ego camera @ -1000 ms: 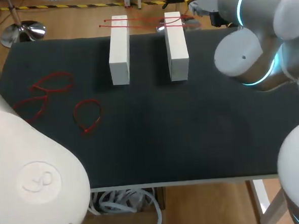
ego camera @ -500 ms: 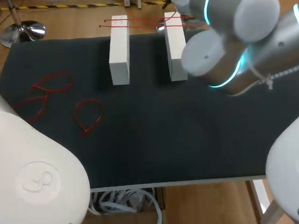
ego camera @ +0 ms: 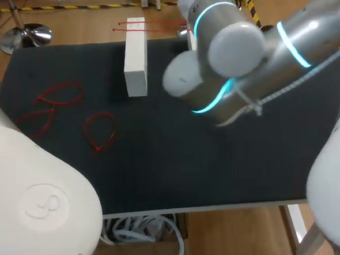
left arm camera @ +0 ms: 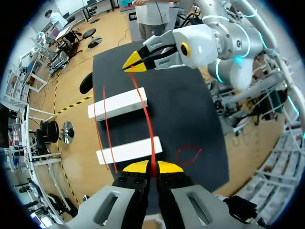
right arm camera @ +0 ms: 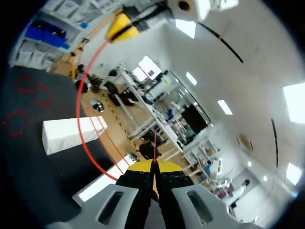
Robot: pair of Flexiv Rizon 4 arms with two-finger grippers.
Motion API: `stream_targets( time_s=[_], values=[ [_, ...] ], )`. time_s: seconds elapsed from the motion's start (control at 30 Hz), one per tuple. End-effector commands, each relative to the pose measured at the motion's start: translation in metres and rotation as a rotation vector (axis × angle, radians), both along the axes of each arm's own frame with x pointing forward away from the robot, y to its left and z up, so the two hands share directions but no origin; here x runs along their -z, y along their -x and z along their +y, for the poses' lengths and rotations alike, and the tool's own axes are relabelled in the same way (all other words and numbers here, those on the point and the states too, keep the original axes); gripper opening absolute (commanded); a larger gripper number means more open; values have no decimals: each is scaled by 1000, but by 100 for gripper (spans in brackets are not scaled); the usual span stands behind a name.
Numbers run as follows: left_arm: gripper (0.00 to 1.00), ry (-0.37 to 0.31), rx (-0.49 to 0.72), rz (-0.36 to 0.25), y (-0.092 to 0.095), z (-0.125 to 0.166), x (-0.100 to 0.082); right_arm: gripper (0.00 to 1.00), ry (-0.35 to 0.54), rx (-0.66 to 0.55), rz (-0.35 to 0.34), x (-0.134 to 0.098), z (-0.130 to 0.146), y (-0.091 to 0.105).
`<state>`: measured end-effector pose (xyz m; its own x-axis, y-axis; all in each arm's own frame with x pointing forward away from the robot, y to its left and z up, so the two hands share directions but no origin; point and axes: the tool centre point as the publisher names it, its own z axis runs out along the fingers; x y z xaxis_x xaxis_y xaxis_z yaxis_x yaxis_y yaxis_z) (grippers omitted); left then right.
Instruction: Grab the tape and strap the tape.
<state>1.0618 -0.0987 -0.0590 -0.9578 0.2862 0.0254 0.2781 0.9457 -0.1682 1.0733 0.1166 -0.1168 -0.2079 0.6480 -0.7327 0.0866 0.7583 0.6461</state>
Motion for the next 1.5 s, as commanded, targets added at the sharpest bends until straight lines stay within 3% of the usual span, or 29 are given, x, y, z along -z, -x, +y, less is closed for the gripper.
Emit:
stream_targets(
  time_s=[0.03, 0.07, 0.1, 1.13, 1.5],
  values=[
    [0, -3, 0, -1, 1, 0, -1, 0, -146, 440, -162, 1, 2, -7],
    [0, -3, 0, -1, 1, 0, -1, 0, -164, 441, -175, -2, 3, -6],
    [0, -3, 0, -1, 1, 0, -1, 0, -190, 426, -145, -3, 5, -7],
    [0, -3, 0, -1, 1, 0, -1, 0, -150, 283, -192, -13, 60, -5],
    [0, -3, 0, -1, 1, 0, -1, 0, -165, 257, -229, -26, 75, -6]
  ],
)
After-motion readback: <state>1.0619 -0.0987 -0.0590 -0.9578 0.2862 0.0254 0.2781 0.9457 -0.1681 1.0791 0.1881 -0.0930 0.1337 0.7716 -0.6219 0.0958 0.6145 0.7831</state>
